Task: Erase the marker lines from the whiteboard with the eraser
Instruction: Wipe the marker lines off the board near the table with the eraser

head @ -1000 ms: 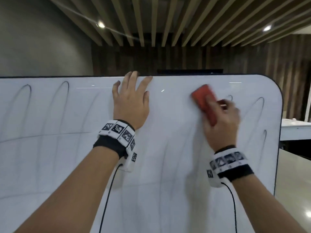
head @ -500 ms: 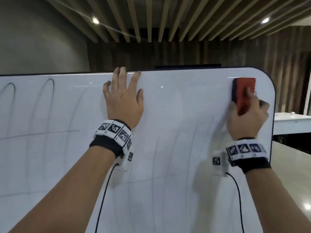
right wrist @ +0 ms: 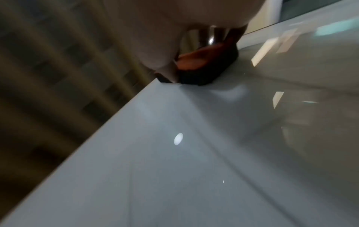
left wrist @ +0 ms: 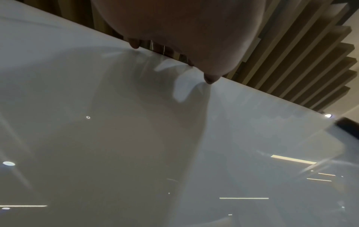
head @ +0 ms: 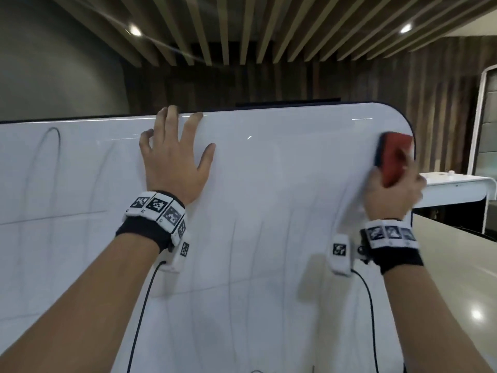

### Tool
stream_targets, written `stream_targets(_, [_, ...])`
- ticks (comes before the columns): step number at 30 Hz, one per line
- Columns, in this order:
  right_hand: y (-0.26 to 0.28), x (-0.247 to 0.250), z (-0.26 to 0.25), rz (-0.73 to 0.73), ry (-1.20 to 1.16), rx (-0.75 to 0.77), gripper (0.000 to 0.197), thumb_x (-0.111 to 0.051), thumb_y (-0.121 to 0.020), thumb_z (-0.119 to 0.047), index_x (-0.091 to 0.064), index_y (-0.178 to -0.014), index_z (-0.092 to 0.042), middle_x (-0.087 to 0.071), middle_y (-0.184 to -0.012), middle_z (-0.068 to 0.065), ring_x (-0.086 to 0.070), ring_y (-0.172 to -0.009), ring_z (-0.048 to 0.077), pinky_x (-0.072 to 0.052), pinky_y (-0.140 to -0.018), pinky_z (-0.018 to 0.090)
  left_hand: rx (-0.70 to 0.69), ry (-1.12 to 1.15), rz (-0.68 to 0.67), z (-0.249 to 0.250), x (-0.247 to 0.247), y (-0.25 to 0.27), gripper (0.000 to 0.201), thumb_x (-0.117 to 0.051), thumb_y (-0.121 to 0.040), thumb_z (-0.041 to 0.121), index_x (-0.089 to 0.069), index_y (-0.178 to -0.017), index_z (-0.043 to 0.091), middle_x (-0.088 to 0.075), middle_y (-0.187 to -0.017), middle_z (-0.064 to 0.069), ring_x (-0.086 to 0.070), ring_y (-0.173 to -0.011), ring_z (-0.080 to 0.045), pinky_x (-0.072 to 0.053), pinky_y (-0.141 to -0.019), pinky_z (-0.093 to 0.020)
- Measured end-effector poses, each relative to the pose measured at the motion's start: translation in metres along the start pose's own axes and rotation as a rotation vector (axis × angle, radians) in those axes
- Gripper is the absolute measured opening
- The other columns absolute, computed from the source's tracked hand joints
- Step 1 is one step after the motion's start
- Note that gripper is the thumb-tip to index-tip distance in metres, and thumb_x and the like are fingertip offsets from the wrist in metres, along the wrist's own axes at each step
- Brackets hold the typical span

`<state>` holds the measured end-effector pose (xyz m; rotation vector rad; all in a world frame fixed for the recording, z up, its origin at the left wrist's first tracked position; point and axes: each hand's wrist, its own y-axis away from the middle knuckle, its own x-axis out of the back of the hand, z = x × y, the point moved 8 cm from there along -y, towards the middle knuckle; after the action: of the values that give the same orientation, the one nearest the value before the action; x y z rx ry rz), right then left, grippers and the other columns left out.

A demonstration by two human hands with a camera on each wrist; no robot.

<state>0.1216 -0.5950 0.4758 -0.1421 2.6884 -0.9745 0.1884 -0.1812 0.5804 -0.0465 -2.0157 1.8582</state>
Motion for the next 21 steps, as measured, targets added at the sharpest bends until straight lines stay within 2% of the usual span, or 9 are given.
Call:
stream_targets(2, [0.001, 0.006, 0.021, 0.072, 0.0, -0.284, 0.06, -0.06, -0.088, -0.029, -0.047, -0.147, -0.035, -0.047, -0.141, 0.016, -0.047, -0.125, 0.04, -0.04, -0.107, 0.046, 0.001, -0.006, 0.0, 0.0, 0.0, 0.0, 0.055, -0.042, -0.1, 0.052, -0.038, -0.148, 0.026, -0.034, -0.157, -0.014, -0.029, -0.148, -0.032, -0.03, -0.11, -0.053])
stream_targets(4, [0.021, -0.006, 0.0, 0.046, 0.073, -0.2, 0.062, -0.06, -0.09, -0.027, -0.045, -0.15, -0.033, -0.044, -0.145, 0.017, -0.045, -0.125, 0.041, -0.04, -0.105, 0.053, 0.006, -0.01, -0.001, 0.0, -0.001, -0.002, 0.055, -0.042, -0.1, 0.053, -0.038, -0.148, 0.025, -0.034, -0.157, -0.014, -0.029, -0.148, -0.032, -0.029, -0.111, -0.053])
stream_targets(8, [0.1, -0.043, -0.071, -0.279, 0.14, 0.695, 0.052, -0.059, -0.092, -0.024, -0.053, -0.143, -0.024, -0.049, -0.137, 0.019, -0.047, -0.114, 0.039, -0.036, -0.099, 0.048, 0.011, -0.009, -0.002, 0.001, -0.001, -0.002, 0.056, -0.041, -0.1, 0.054, -0.037, -0.148, 0.026, -0.033, -0.157, -0.014, -0.028, -0.148, -0.032, -0.028, -0.112, -0.053])
stream_targets(10, [0.094, -0.039, -0.069, -0.336, 0.166, 0.943, 0.049, -0.061, -0.092, -0.022, -0.057, -0.141, -0.023, -0.051, -0.134, 0.018, -0.048, -0.113, 0.039, -0.036, -0.099, 0.047, 0.008, -0.004, 0.002, 0.001, 0.0, -0.001, 0.056, -0.04, -0.1, 0.054, -0.037, -0.148, 0.026, -0.033, -0.157, -0.013, -0.028, -0.148, -0.032, -0.027, -0.112, -0.053])
stream_targets(12, [0.051, -0.025, -0.045, -0.239, 0.194, 0.76, 0.054, -0.06, -0.091, -0.021, -0.053, -0.144, -0.021, -0.051, -0.134, 0.024, -0.05, -0.113, 0.043, -0.038, -0.098, 0.05, 0.003, 0.001, 0.004, 0.001, 0.001, 0.0, 0.056, -0.04, -0.099, 0.054, -0.037, -0.148, 0.026, -0.033, -0.157, -0.013, -0.028, -0.149, -0.032, -0.027, -0.112, -0.052])
stream_targets(15, [0.012, -0.002, 0.005, 0.003, 0.13, 0.056, 0.061, -0.055, -0.09, -0.029, -0.045, -0.15, -0.023, -0.045, -0.138, 0.025, -0.046, -0.12, 0.046, -0.039, -0.103, 0.059, 0.004, 0.001, 0.0, -0.001, 0.0, -0.001, 0.057, -0.039, -0.099, 0.055, -0.037, -0.148, 0.026, -0.033, -0.158, -0.013, -0.028, -0.149, -0.032, -0.027, -0.112, -0.052])
stream_targets(16, [0.027, -0.004, 0.004, 0.025, 0.148, -0.023, 0.061, -0.053, -0.09, -0.029, -0.044, -0.15, -0.024, -0.044, -0.14, 0.024, -0.045, -0.121, 0.046, -0.038, -0.103, 0.061, 0.007, 0.0, -0.001, -0.001, 0.0, -0.001, 0.057, -0.039, -0.099, 0.055, -0.037, -0.148, 0.027, -0.033, -0.158, -0.013, -0.027, -0.149, -0.031, -0.027, -0.112, -0.052])
stream_targets(18, [0.081, -0.019, -0.022, -0.041, 0.173, 0.17, 0.057, -0.058, -0.09, -0.024, -0.048, -0.146, -0.023, -0.046, -0.139, 0.024, -0.047, -0.119, 0.045, -0.04, -0.1, 0.057, 0.009, 0.002, 0.002, -0.001, -0.001, -0.001, 0.057, -0.039, -0.099, 0.056, -0.037, -0.148, 0.028, -0.032, -0.158, -0.012, -0.027, -0.149, -0.031, -0.027, -0.113, -0.051])
stream_targets(21, [0.212, -0.044, -0.056, -0.37, 0.177, 0.813, 0.054, -0.067, -0.081, -0.012, -0.058, -0.132, -0.025, -0.052, -0.133, 0.022, -0.053, -0.11, 0.042, -0.04, -0.095, 0.051, 0.007, 0.019, -0.003, -0.001, -0.002, -0.001, 0.057, -0.039, -0.099, 0.056, -0.037, -0.149, 0.028, -0.032, -0.159, -0.012, -0.026, -0.15, -0.031, -0.026, -0.113, -0.051])
